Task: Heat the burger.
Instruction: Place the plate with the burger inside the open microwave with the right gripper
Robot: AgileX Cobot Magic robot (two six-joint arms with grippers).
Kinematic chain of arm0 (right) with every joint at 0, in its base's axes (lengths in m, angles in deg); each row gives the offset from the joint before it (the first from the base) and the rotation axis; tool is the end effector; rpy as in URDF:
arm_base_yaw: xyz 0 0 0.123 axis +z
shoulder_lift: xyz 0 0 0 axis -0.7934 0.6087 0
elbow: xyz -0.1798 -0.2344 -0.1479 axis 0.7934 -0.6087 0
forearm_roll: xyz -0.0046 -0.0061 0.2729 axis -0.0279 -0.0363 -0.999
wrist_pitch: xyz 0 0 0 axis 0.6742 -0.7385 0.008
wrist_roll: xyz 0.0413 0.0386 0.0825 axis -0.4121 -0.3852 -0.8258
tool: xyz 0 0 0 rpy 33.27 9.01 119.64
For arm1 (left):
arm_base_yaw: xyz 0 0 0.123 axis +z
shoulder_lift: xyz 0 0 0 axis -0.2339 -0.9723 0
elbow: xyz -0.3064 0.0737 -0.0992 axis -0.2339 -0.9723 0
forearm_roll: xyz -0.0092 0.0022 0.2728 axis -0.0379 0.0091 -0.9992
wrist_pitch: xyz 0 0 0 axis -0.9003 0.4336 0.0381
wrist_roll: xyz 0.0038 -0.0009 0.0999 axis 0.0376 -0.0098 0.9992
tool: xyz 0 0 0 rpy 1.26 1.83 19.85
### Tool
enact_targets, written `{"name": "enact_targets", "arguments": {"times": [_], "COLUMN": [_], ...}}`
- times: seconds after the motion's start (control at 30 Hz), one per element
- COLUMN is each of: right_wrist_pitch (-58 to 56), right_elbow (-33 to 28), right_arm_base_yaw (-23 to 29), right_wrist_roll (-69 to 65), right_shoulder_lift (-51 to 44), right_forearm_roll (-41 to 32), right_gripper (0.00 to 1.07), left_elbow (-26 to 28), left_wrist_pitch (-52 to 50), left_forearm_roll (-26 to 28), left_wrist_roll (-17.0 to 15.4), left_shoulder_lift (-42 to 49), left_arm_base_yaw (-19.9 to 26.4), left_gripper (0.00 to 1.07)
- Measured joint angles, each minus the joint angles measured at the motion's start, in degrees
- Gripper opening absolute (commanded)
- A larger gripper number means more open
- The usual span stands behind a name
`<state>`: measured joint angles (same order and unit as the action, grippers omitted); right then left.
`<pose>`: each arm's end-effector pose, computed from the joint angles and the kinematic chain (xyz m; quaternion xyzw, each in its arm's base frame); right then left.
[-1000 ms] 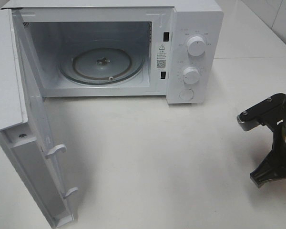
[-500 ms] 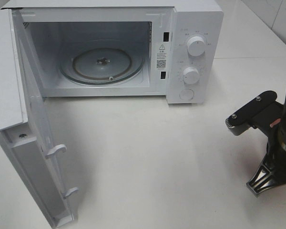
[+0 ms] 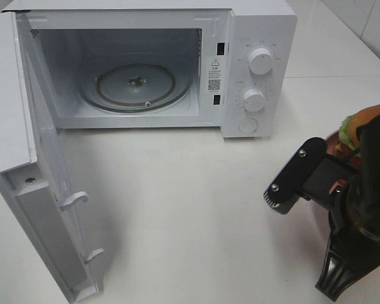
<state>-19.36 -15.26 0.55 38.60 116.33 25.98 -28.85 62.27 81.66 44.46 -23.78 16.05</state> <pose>0.1622 0.1391 0.1891 -0.3434 0.9091 -0.1961 0.1313 -0.0282 -0.0072 0.2869 -0.0166 0.8524 -0.0220 0.5222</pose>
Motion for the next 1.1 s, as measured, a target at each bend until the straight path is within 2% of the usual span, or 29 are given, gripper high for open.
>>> {"name": "enact_targets", "arguments": {"times": [0.1, 0.17, 0.27, 0.33, 0.6, 0.67, 0.87, 1.1], "right_wrist_pitch": [-0.06, -0.34, -0.34, -0.34, -0.34, -0.4, -0.4, 0.97], "right_elbow": [0.0, 0.0, 0.0, 0.0, 0.0, 0.0, 0.0, 0.0], "right_arm_base_yaw": [0.86, 4.93, 5.9, 9.57, 13.75, 16.27, 19.54, 20.63], "right_wrist_roll": [0.23, 1.32, 1.55, 2.92, 4.24, 5.73, 8.82, 13.24], "right_shoulder_lift": [0.0, 0.0, 0.0, 0.0, 0.0, 0.0, 0.0, 0.0], "right_forearm_roll": [0.0, 0.0, 0.0, 0.0, 0.0, -0.06, -0.06, -0.06], "right_gripper": [0.0, 0.0, 0.0, 0.0, 0.0, 0.0, 0.0, 0.0], "left_elbow": [0.0, 0.0, 0.0, 0.0, 0.0, 0.0, 0.0, 0.0], "left_wrist_pitch": [0.0, 0.0, 0.0, 0.0, 0.0, 0.0, 0.0, 0.0], "left_forearm_roll": [0.0, 0.0, 0.0, 0.0, 0.0, 0.0, 0.0, 0.0], "left_wrist_roll": [0.0, 0.0, 0.0, 0.0, 0.0, 0.0, 0.0, 0.0], "left_shoulder_lift": [0.0, 0.0, 0.0, 0.0, 0.0, 0.0, 0.0, 0.0], "left_arm_base_yaw": [0.0, 0.0, 0.0, 0.0, 0.0, 0.0, 0.0, 0.0], "left_gripper": [0.91, 0.91, 0.91, 0.91, 0.91, 0.91, 0.91, 0.91]}}
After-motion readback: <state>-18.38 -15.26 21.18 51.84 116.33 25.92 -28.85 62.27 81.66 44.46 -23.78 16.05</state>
